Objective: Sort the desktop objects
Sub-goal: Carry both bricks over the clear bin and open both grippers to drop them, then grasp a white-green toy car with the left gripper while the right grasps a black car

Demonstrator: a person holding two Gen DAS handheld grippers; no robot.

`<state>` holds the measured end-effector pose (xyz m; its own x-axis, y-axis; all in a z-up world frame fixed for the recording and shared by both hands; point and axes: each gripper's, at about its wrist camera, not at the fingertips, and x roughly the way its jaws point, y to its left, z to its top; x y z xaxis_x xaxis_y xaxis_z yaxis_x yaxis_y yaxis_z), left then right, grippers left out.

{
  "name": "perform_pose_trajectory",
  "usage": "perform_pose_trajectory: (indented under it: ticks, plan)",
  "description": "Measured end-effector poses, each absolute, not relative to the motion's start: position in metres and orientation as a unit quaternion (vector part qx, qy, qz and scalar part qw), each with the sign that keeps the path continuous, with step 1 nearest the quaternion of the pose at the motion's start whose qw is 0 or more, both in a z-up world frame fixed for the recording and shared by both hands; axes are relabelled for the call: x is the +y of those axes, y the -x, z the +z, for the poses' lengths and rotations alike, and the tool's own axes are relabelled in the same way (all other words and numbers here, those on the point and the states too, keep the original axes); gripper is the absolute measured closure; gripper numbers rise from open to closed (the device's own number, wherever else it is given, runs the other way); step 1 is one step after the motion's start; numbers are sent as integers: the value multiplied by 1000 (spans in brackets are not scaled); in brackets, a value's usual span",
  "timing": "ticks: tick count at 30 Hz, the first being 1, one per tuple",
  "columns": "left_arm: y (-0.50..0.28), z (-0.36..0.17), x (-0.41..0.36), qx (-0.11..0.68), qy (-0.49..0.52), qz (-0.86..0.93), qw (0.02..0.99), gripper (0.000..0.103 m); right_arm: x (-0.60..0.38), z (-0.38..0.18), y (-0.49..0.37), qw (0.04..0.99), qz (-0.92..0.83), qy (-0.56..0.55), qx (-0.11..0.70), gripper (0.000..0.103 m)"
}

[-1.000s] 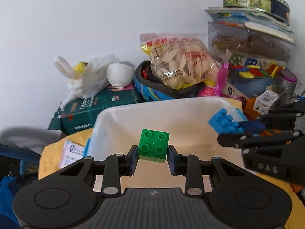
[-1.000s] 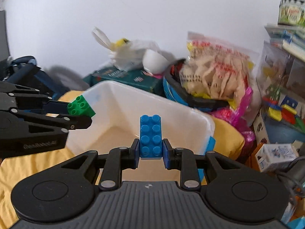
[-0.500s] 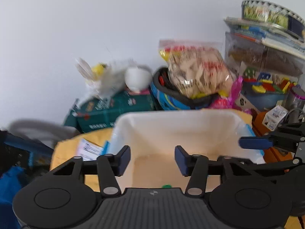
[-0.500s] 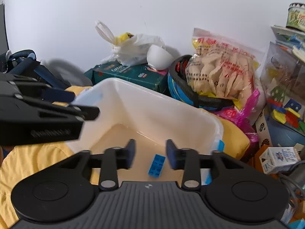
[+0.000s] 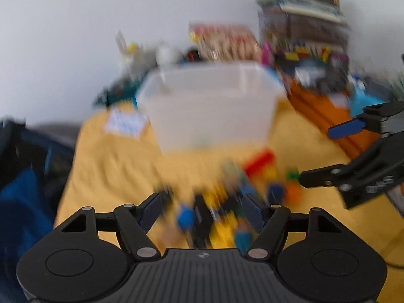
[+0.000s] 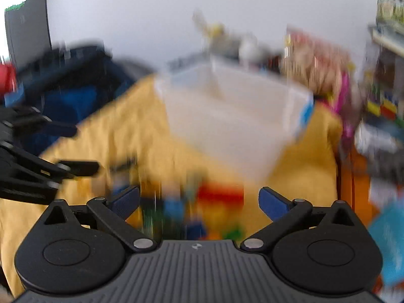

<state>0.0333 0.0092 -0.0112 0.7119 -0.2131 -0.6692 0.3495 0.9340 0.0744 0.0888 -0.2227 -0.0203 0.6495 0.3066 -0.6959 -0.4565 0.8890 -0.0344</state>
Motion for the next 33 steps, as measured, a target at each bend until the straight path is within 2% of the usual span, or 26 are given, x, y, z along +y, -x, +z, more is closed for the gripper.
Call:
perform_pose_trajectory:
  ticks: [2, 6, 7, 8, 14, 18, 20, 21, 23, 24, 25, 27, 28, 32, 33]
  plan:
    - [-15, -25, 6, 366, -95, -160, 912, 29, -222, -46, -75, 888, 208, 126, 391, 20]
    - [2, -44, -9, 379, -118, -173, 902, 36, -224, -78, -52, 876, 211, 151, 406, 38]
    - [2, -44, -11, 379, -117, -173, 902, 36, -223, -81, -51, 873, 225, 155, 403, 46]
    - [3, -44, -12, 378, -114, -172, 902, 36, -221, -82, -51, 871, 242, 159, 397, 49]
    - [0, -48, -14, 383, -105, -149, 905, 36, -192, -93, -53, 852, 304, 241, 352, 47]
    - [-12, -45, -12, 384, -94, -134, 909, 36, -171, -108, -58, 850, 320, 250, 336, 45]
    - [-27, -42, -15, 379, -96, -132, 911, 36, -163, -117, -58, 857, 290, 277, 323, 49]
    - [-34, -42, -18, 377, -102, -133, 911, 36, -161, -121, -59, 860, 272, 287, 323, 55]
    - [-52, -45, -25, 372, -118, -136, 911, 36, -168, -120, -65, 865, 259, 258, 343, 82]
    - [-61, -48, -29, 372, -128, -138, 909, 36, -175, -117, -68, 867, 259, 228, 359, 84]
    - [-69, -51, -33, 376, -137, -140, 906, 39, -184, -112, -69, 869, 260, 202, 368, 85]
    - [-86, -60, -40, 382, -158, -146, 899, 58, -201, -102, -66, 875, 262, 170, 371, 85]
    - [-94, -67, -43, 392, -169, -147, 892, 63, -209, -97, -62, 877, 258, 162, 371, 85]
    - [-104, -79, -46, 410, -166, -172, 880, 69, -240, -79, -46, 881, 264, 98, 380, 84]
    - [-103, -79, -46, 411, -160, -181, 879, 77, -246, -76, -42, 881, 266, 82, 382, 84]
